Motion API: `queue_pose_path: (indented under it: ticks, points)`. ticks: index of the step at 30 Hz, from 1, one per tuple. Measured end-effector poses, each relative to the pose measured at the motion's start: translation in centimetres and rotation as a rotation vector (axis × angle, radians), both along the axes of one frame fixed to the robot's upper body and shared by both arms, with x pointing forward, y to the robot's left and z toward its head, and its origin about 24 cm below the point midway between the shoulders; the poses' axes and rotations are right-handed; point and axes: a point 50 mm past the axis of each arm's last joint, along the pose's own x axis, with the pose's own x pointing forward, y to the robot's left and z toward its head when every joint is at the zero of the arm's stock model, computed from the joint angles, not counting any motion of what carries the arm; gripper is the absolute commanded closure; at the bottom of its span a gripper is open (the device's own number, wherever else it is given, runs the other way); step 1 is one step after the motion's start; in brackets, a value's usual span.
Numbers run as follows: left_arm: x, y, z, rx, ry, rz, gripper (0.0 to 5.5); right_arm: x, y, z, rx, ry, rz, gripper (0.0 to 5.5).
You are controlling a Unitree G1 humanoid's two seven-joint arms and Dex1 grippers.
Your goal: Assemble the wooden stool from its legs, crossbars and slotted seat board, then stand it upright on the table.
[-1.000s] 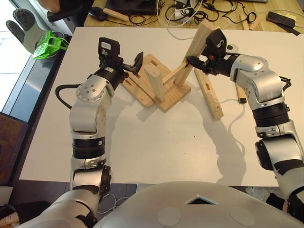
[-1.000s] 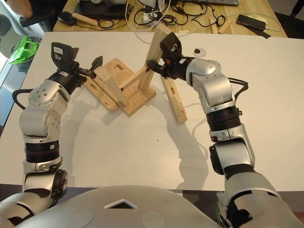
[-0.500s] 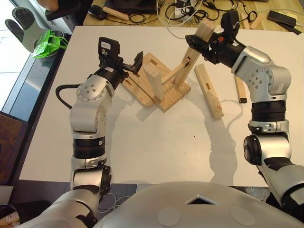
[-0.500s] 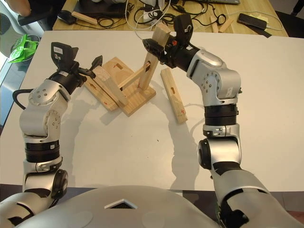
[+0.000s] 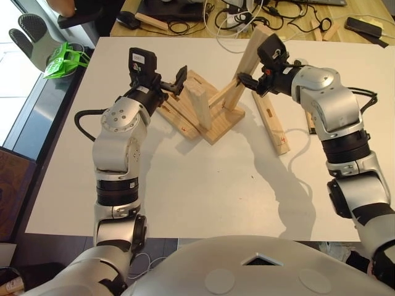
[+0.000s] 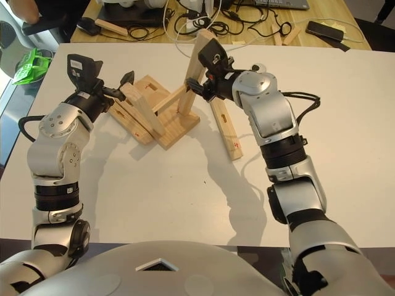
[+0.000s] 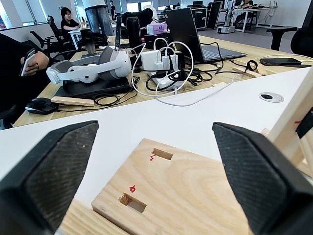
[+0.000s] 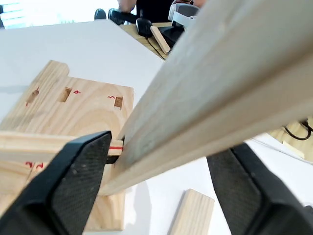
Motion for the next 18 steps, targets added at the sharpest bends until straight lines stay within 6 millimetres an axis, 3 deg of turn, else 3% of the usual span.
queue_pose_path:
  ticks: [3,7,9,11,14,18]
  points:
    - [0.0,0.0,0.0,0.005,-0.004,0.006,1.2,0.5,-0.1,0.8,0.17,0.004,-0.061,2.1]
    - [0.1,0.0,0.1,0.007,-0.008,0.006,1.2,1.2,0.2,3.7,0.276,-0.059,-0.055,2.1]
    - [0.1,0.0,0.1,0.007,-0.009,0.005,1.2,0.9,0.7,2.6,0.16,-0.017,-0.015,2.1]
    - [0.1,0.0,0.1,0.009,-0.009,0.007,1.2,0.1,1.1,0.0,0.011,0.067,0.036,2.1]
    - [0.1,0.0,0.1,0.008,-0.01,0.006,1.2,0.0,1.2,-0.1,-0.101,0.046,0.063,2.1]
    - [0.1,0.0,0.1,0.008,-0.01,0.008,1.2,0.3,0.9,0.0,-0.029,0.008,0.015,2.1]
